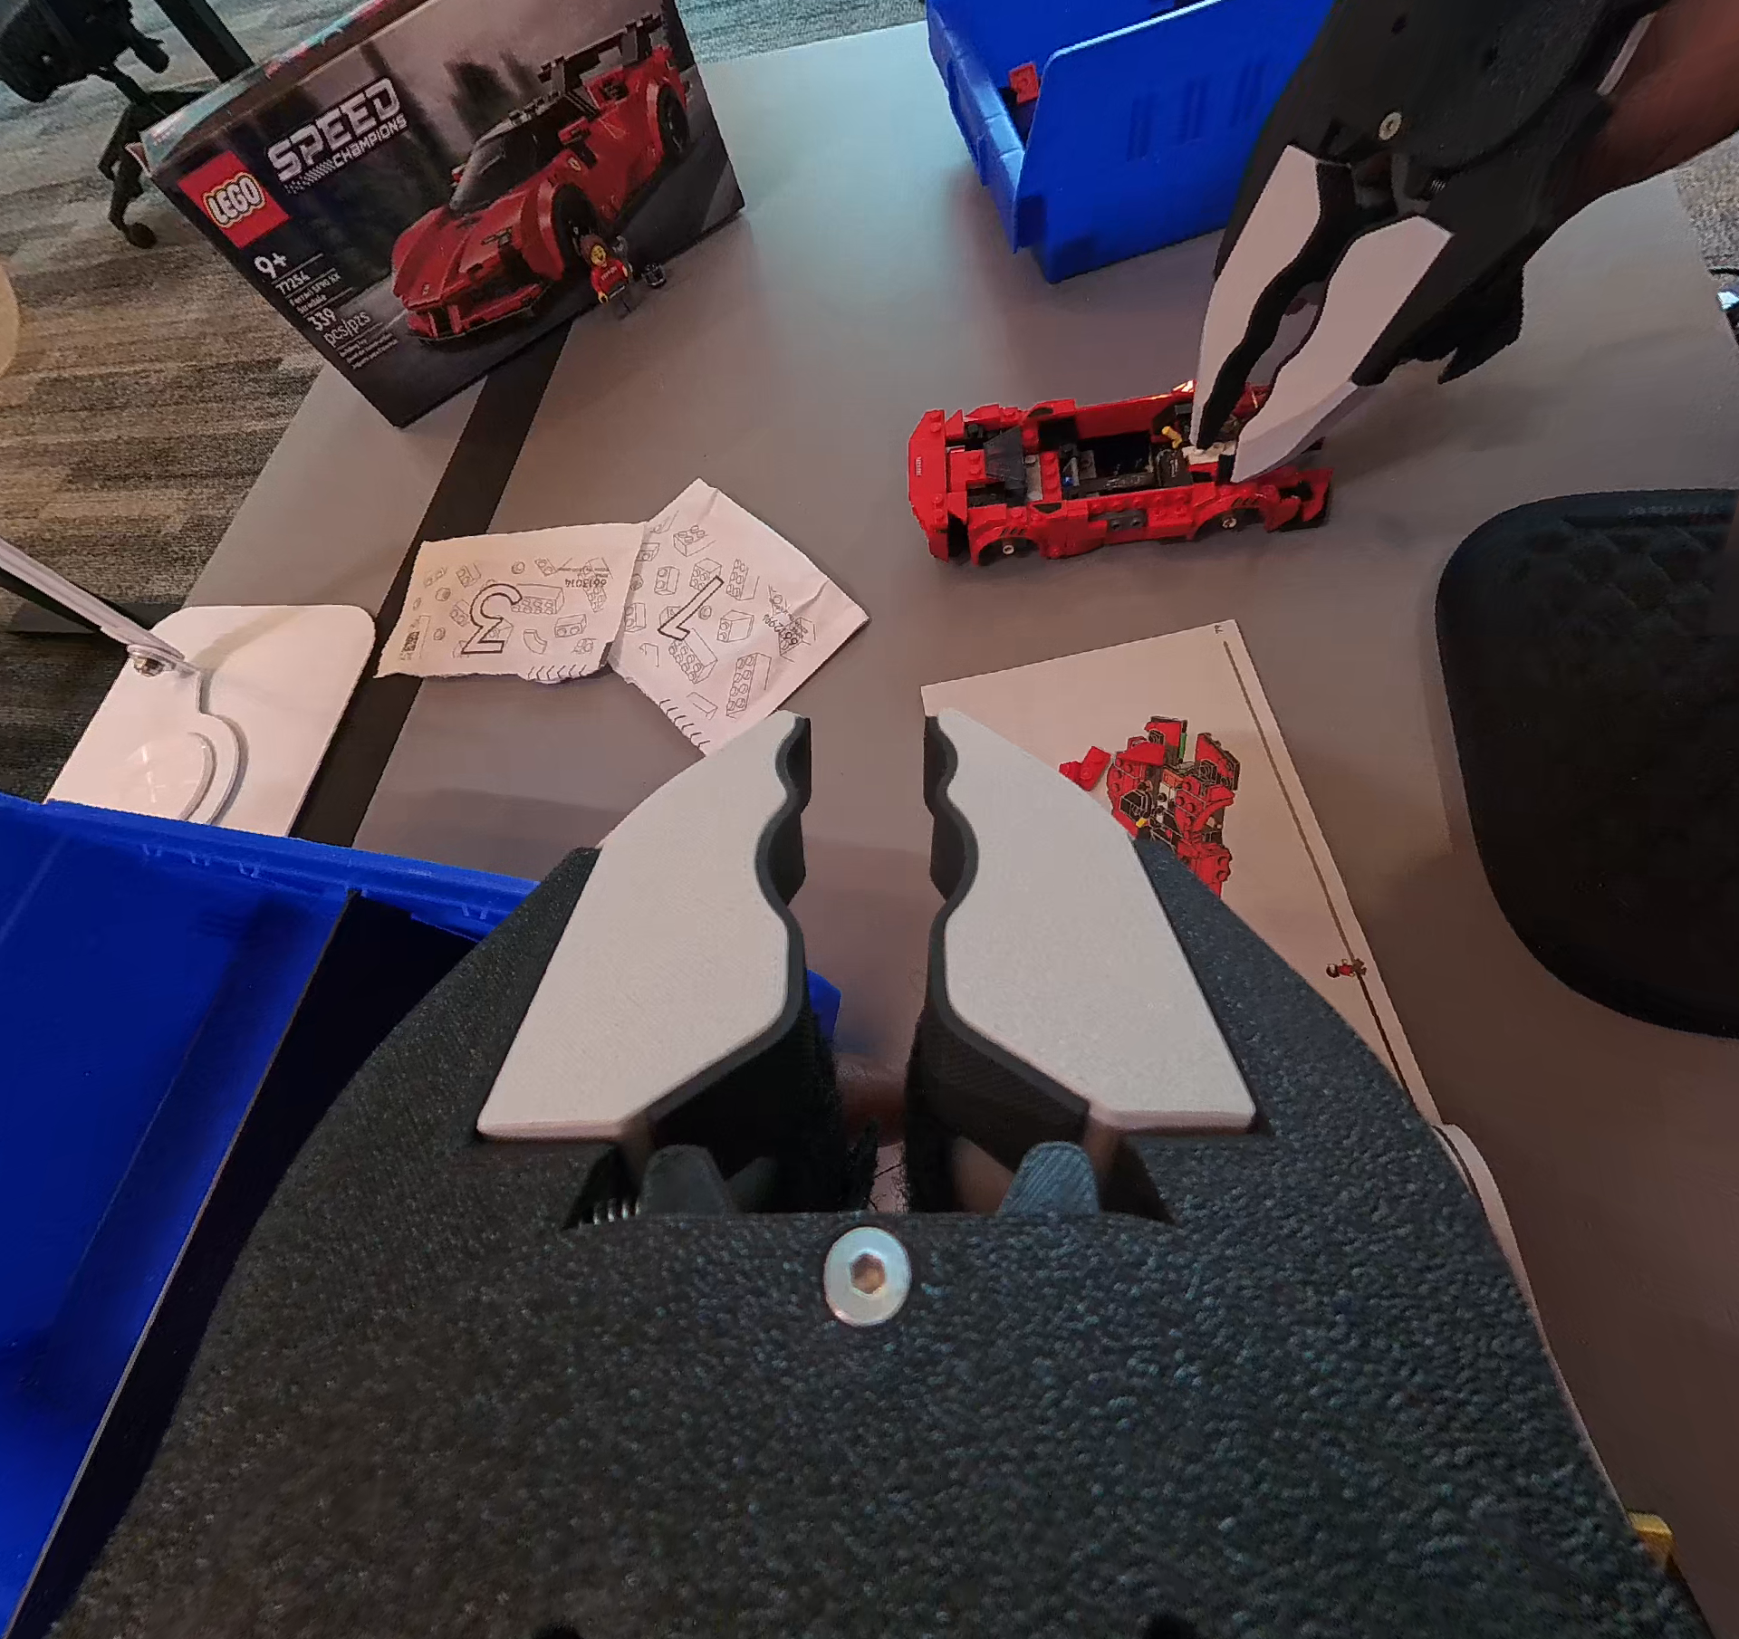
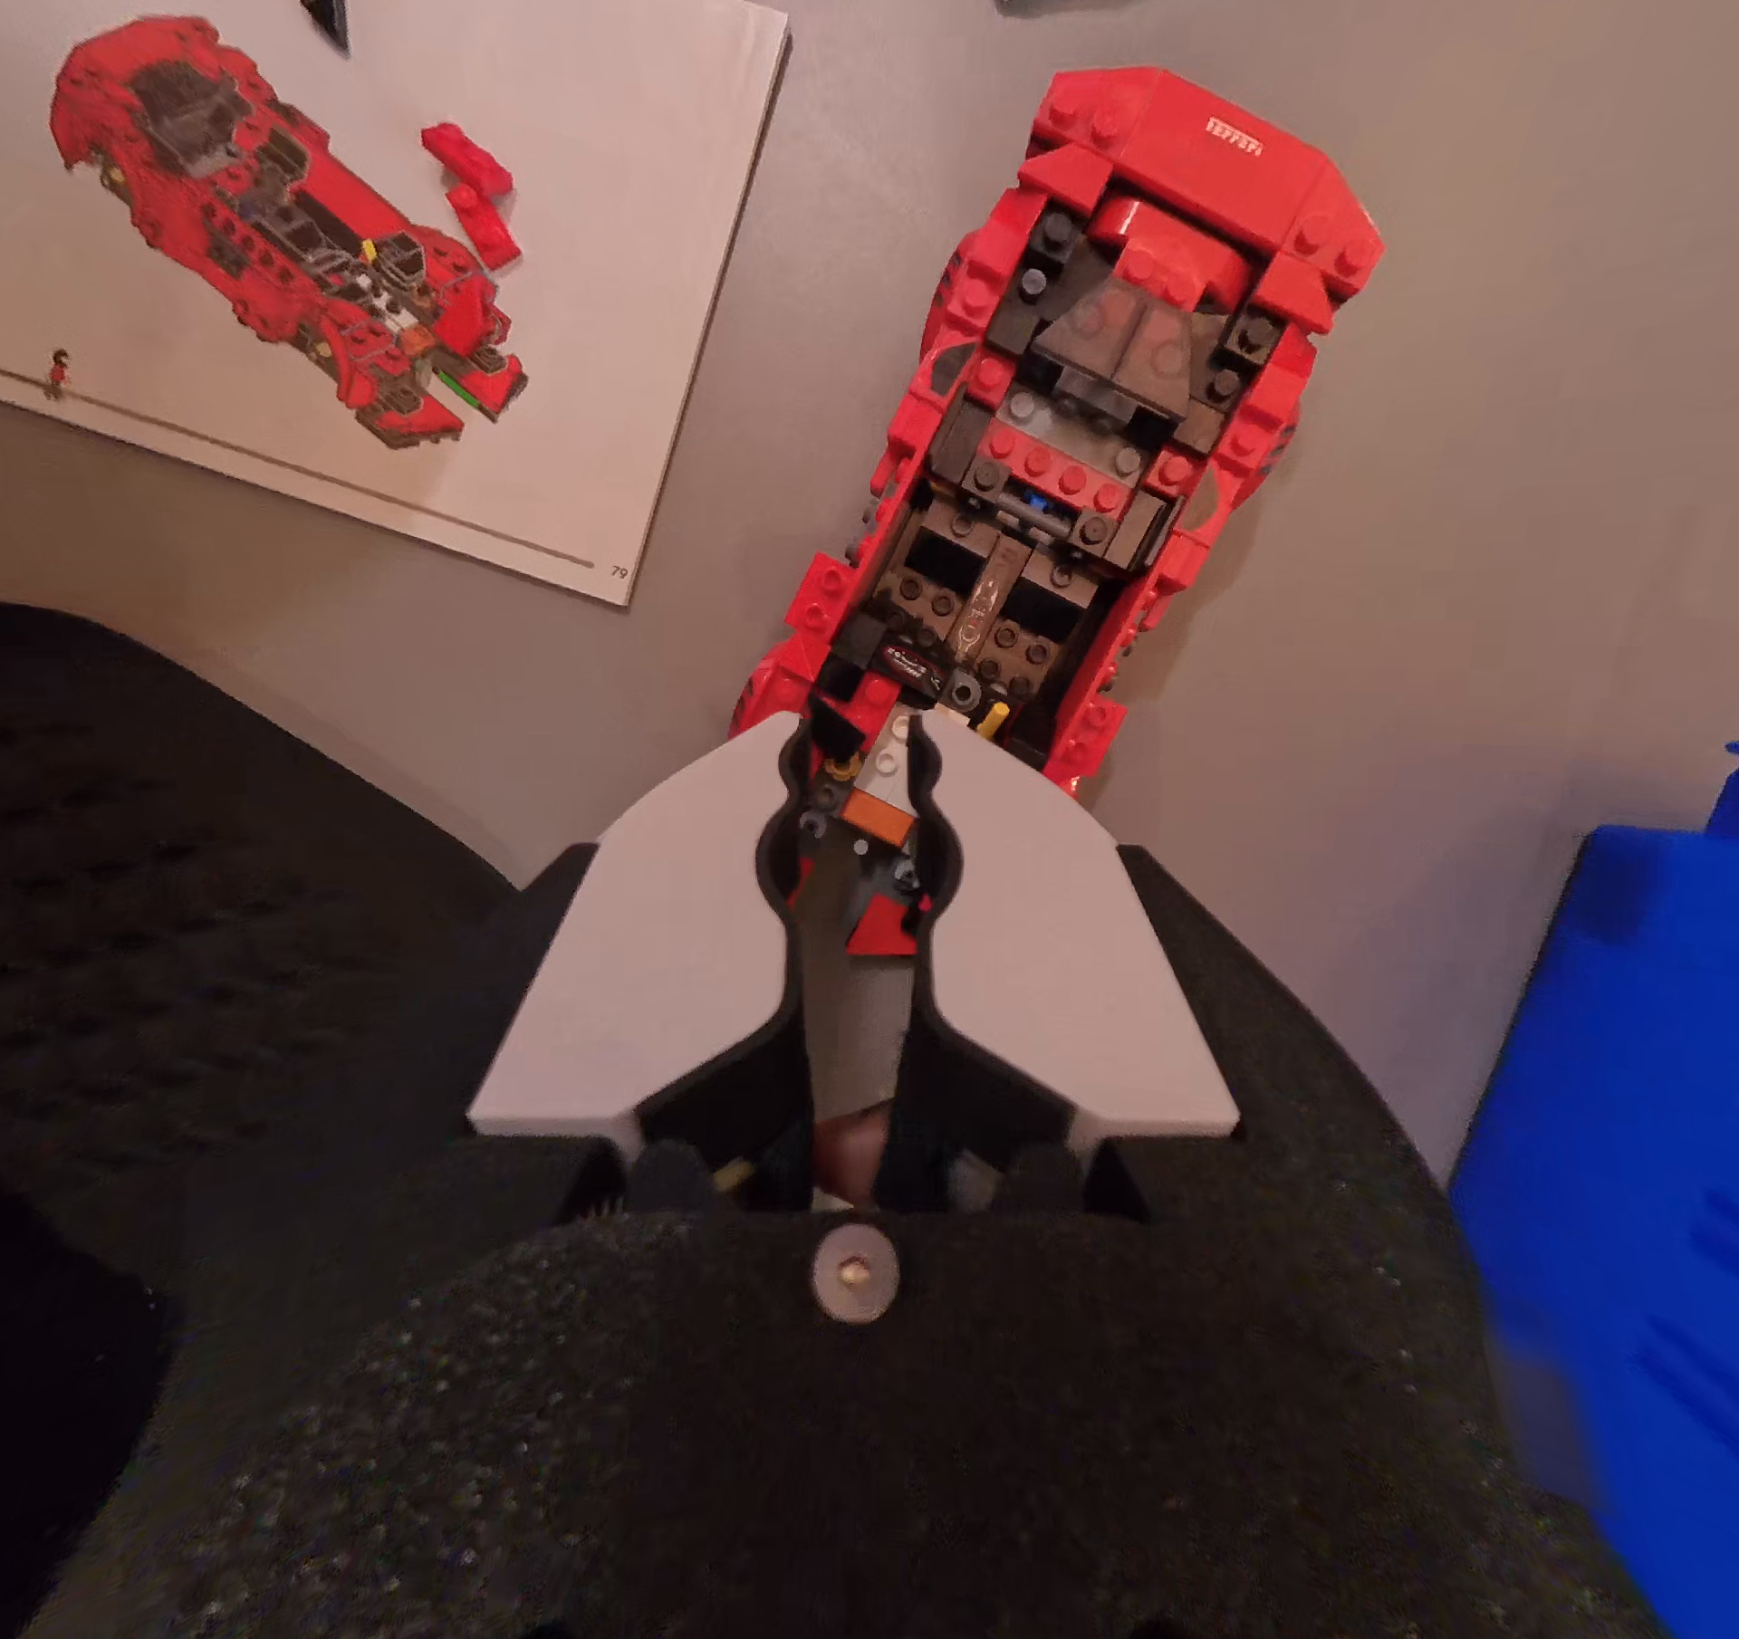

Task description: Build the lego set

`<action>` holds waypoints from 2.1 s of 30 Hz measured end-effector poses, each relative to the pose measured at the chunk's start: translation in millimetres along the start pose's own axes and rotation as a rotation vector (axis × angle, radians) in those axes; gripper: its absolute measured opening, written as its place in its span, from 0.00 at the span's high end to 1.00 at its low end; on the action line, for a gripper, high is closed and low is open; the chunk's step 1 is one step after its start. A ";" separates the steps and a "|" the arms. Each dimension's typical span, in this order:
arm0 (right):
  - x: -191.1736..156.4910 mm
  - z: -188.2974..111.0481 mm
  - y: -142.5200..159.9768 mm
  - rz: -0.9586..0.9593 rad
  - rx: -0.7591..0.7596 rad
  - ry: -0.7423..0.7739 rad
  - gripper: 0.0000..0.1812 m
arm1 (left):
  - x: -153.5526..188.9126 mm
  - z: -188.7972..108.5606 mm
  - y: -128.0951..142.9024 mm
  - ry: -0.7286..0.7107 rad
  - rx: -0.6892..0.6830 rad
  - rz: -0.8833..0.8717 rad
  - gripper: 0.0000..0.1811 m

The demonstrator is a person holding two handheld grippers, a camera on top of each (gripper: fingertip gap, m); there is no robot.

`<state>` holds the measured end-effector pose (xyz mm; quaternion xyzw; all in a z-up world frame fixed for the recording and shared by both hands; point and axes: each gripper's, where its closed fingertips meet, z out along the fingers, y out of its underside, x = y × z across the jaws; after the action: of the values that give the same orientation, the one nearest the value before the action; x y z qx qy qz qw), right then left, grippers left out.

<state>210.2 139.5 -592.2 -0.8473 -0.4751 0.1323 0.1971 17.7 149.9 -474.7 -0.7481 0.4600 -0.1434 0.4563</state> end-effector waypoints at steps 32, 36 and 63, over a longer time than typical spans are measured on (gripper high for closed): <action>9.4 -25.0 -4.3 -0.270 0.015 -0.060 1.00 | 11.5 11.8 2.3 0.044 -0.019 0.001 0.88; -1.3 -18.8 -2.2 -0.253 0.091 -0.124 1.00 | 33.0 27.6 0.0 0.109 -0.041 0.019 0.88; -4.5 -1.0 -5.2 -0.227 0.105 -0.176 1.00 | 95.4 78.3 -0.3 0.268 -0.080 0.038 0.91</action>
<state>204.5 137.9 -588.7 -0.7618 -0.5759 0.2075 0.2123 118.6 114.9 -536.4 -0.7308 0.5364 -0.2150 0.3632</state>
